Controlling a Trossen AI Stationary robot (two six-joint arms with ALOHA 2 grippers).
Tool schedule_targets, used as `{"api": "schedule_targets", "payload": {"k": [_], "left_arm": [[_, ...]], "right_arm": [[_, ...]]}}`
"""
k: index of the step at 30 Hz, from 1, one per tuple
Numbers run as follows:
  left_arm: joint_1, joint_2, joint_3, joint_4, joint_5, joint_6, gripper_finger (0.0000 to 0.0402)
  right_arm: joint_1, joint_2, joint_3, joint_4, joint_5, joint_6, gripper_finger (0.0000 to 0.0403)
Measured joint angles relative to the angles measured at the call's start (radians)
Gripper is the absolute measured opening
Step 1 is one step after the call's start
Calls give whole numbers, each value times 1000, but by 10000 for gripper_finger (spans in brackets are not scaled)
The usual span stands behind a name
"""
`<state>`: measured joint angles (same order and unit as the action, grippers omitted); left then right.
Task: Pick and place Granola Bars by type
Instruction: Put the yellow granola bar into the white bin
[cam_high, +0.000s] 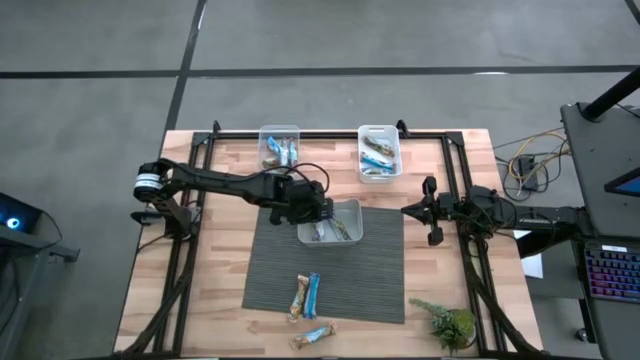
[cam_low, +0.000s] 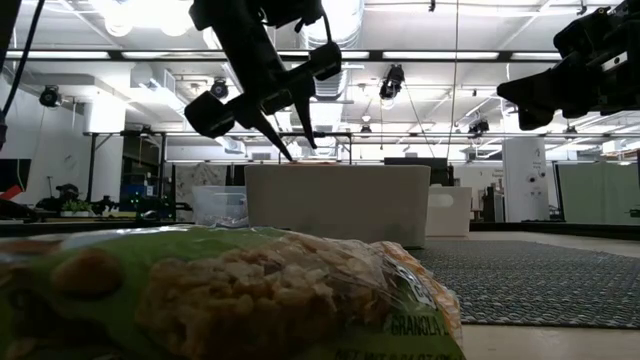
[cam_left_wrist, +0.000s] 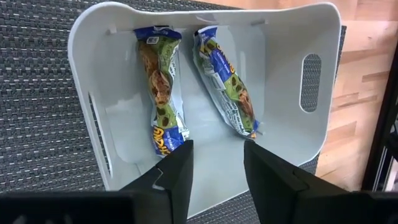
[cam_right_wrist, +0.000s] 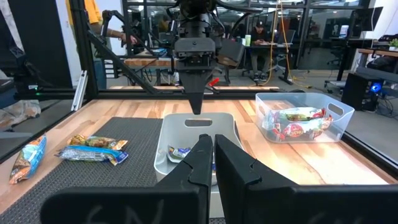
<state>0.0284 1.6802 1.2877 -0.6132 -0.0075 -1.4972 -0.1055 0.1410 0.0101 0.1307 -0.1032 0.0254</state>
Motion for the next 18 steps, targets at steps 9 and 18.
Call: {"api": "schedule_targets", "payload": {"k": [9, 18], "left_arm": [[-8, -1, 0, 3, 25, 52, 16], [-50, -12, 40, 19, 51, 131, 1]], "right_arm": [[0, 0, 0, 0, 0, 0, 9], [0, 0, 0, 0, 0, 0, 9]]}}
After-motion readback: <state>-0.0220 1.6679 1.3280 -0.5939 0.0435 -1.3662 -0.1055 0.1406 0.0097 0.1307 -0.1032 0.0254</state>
